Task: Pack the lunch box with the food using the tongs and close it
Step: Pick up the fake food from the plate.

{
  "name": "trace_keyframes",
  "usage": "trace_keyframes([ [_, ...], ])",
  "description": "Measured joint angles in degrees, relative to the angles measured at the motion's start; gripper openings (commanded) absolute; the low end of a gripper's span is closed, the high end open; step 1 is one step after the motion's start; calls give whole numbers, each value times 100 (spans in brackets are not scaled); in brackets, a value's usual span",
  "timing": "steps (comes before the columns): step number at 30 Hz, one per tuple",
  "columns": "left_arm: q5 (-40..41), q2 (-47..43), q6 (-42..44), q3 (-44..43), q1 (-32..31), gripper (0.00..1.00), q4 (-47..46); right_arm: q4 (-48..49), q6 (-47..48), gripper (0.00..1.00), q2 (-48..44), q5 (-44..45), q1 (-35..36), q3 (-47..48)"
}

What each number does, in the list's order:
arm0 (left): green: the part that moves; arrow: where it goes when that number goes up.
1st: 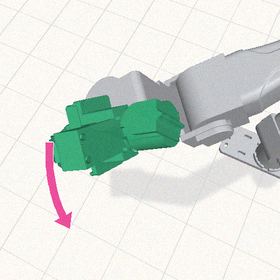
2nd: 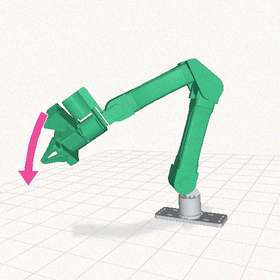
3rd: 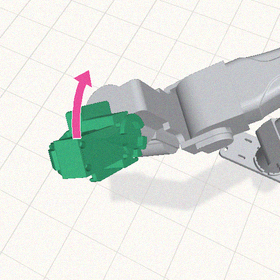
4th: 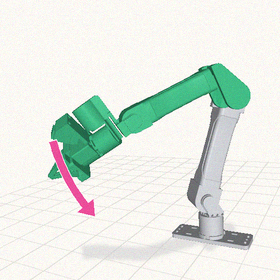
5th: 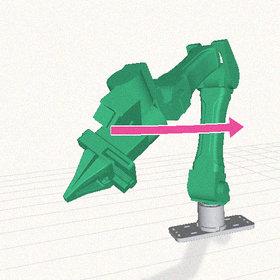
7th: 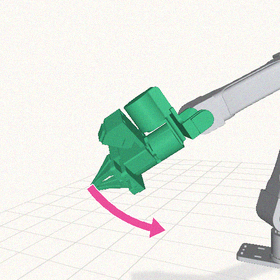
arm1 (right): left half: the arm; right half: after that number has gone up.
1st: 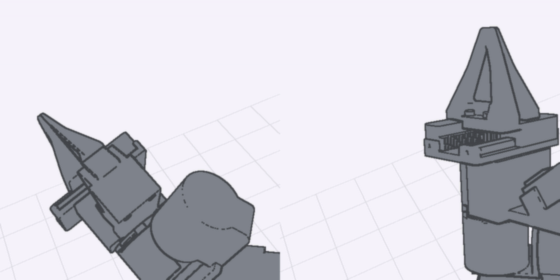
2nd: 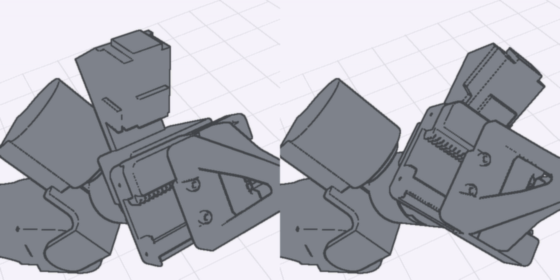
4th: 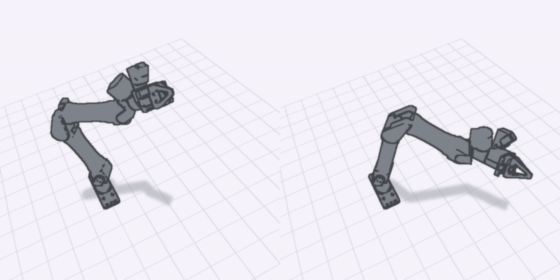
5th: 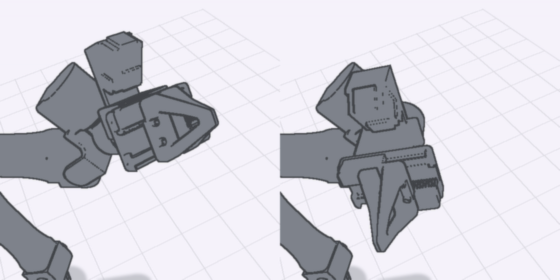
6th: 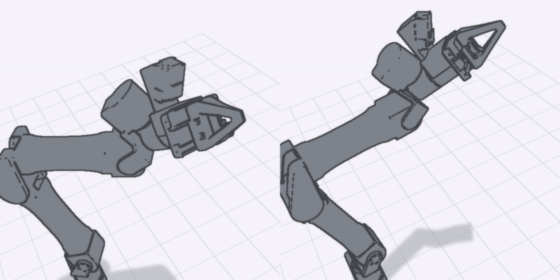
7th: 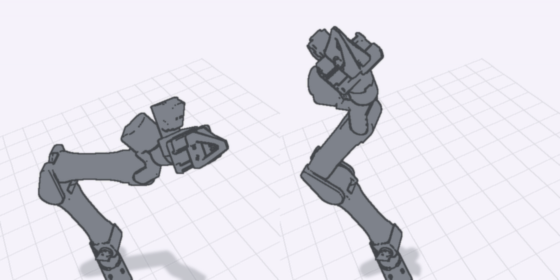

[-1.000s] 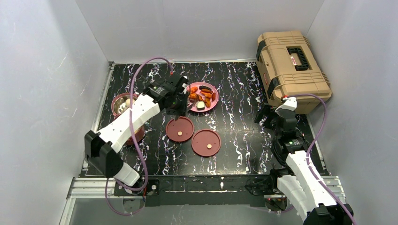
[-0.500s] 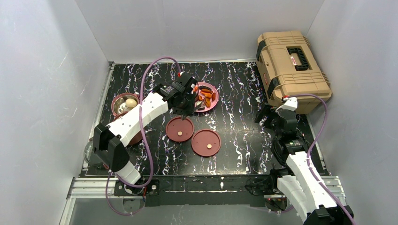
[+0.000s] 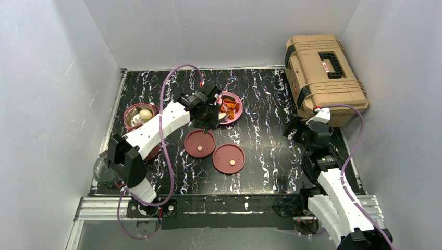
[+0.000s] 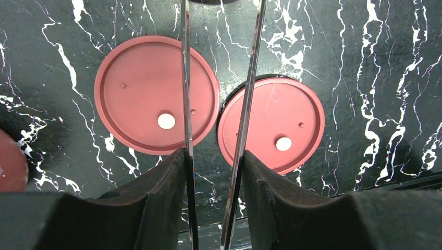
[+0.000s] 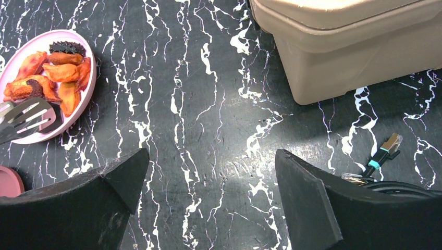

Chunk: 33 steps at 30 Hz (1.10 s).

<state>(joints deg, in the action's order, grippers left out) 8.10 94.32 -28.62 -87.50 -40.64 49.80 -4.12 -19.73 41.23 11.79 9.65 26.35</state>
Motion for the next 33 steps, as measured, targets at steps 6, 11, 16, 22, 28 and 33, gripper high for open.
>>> trace_keyframes([
  [6, -44, 7, 2, 0, -7, 39, -11, 0, 2, 100, 0, 0, 0, 0],
  [11, 15, 11, 9, -2, -9, 38, 26, 0, 0, 100, 0, 0, 0, 0],
  [16, 166, 11, 37, -52, -11, 38, 168, 0, 0, 100, 0, 0, 0, 0],
  [22, 269, 11, 52, -63, -11, 35, 247, 0, 0, 100, 0, 0, 0, 0],
  [28, 232, 13, 37, -74, -11, 34, 273, 0, 0, 100, 0, 0, 0, 0],
  [33, 192, 92, 24, -118, -11, 30, 262, 0, 0, 100, 0, 0, 0, 0],
])
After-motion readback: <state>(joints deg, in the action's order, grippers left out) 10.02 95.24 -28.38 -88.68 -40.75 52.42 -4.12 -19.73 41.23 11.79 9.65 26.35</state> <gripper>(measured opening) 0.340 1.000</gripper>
